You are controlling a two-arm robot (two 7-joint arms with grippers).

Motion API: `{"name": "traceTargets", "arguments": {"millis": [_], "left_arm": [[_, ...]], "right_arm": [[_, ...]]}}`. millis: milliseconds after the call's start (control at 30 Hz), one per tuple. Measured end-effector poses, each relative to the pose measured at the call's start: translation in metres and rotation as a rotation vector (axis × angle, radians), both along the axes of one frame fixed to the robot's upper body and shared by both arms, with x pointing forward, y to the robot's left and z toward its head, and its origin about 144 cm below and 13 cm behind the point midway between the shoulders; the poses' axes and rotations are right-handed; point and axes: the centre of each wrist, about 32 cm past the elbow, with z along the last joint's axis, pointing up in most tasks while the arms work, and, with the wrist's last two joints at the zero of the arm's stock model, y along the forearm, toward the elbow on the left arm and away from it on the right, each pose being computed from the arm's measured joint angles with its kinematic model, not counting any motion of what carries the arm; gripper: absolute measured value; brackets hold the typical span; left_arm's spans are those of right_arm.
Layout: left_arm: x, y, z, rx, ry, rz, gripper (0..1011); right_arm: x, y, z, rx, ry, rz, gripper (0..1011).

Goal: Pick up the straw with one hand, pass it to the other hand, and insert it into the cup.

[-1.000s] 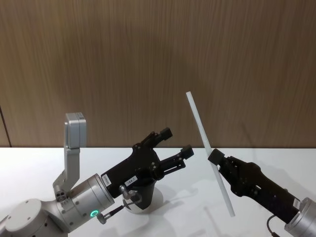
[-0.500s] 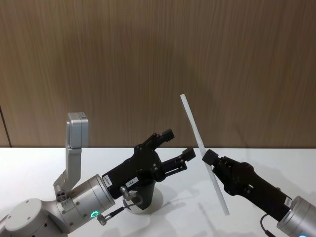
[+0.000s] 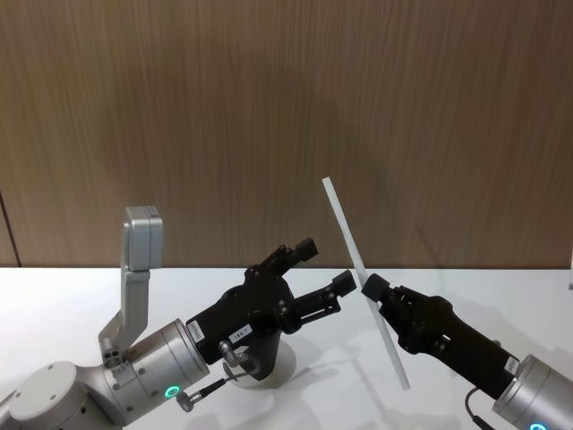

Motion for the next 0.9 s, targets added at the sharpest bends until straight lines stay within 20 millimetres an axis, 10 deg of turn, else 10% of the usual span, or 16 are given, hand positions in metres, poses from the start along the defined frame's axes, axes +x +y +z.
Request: {"name": "traceTargets", "arguments": {"millis": [900], "left_arm": [[0.003,-0.006,-0.008,-0.01,0.016,-0.018,1002]], "right_arm": [[-0.001,-0.002,-0.011,-0.019,0.013,0.026,0]]}}
